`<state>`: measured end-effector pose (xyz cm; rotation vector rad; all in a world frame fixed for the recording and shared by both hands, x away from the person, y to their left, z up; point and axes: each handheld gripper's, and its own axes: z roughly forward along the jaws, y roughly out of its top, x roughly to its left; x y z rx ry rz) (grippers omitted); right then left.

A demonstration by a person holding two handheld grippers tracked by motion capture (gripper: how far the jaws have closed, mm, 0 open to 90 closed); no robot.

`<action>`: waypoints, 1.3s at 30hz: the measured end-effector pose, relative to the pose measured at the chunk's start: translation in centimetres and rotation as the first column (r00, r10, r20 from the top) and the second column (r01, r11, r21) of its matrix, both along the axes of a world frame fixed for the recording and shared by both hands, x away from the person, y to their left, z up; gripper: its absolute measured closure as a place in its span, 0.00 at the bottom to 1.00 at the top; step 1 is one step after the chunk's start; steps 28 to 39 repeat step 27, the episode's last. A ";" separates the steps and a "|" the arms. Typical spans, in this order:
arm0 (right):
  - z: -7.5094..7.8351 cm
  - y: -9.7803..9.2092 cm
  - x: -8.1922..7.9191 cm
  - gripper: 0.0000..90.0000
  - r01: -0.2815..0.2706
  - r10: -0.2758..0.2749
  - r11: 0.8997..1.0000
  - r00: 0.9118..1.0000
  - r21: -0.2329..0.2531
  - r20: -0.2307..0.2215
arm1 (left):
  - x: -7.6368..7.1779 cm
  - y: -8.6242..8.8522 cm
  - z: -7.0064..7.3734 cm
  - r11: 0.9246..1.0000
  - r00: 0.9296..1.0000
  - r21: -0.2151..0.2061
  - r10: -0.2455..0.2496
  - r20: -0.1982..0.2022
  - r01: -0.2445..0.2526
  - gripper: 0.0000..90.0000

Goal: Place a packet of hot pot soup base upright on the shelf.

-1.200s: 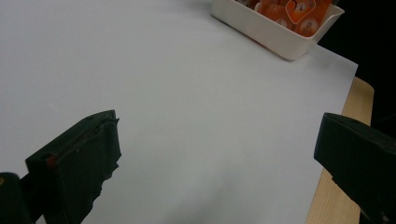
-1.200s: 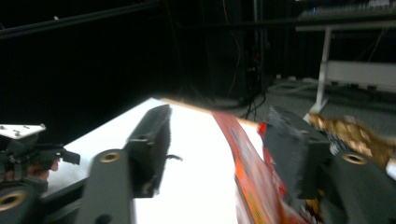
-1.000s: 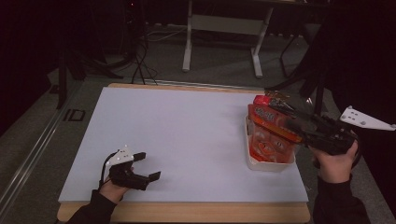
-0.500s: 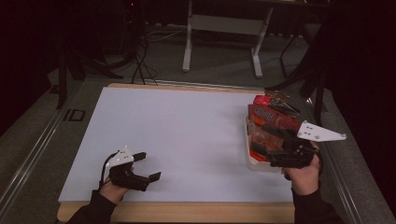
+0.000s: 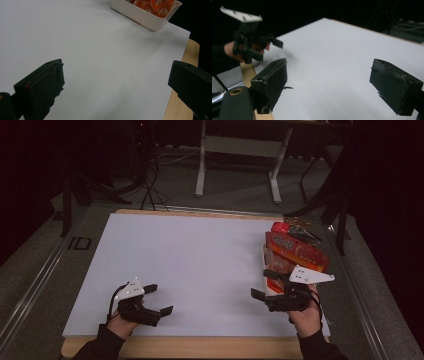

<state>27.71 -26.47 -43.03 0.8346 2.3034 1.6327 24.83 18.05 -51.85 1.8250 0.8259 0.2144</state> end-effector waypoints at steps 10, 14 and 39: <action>-3.1 0.0 -0.2 0.16 0.022 -0.022 1.000 0.999 -0.007 -0.032 | 0.0 -0.1 0.0 1.000 1.000 -0.007 -0.010 0.003 0.010 0.01; -3.6 0.1 -0.2 0.16 0.020 -0.021 0.999 0.999 -0.032 -0.027 | -0.1 -0.2 -0.1 1.000 1.000 -0.009 -0.019 0.006 0.019 0.01; -4.6 0.0 0.2 0.16 0.011 -0.012 0.998 1.000 -0.062 -0.019 | -0.4 -0.4 -0.3 0.999 0.999 -0.029 -0.039 0.028 0.040 0.01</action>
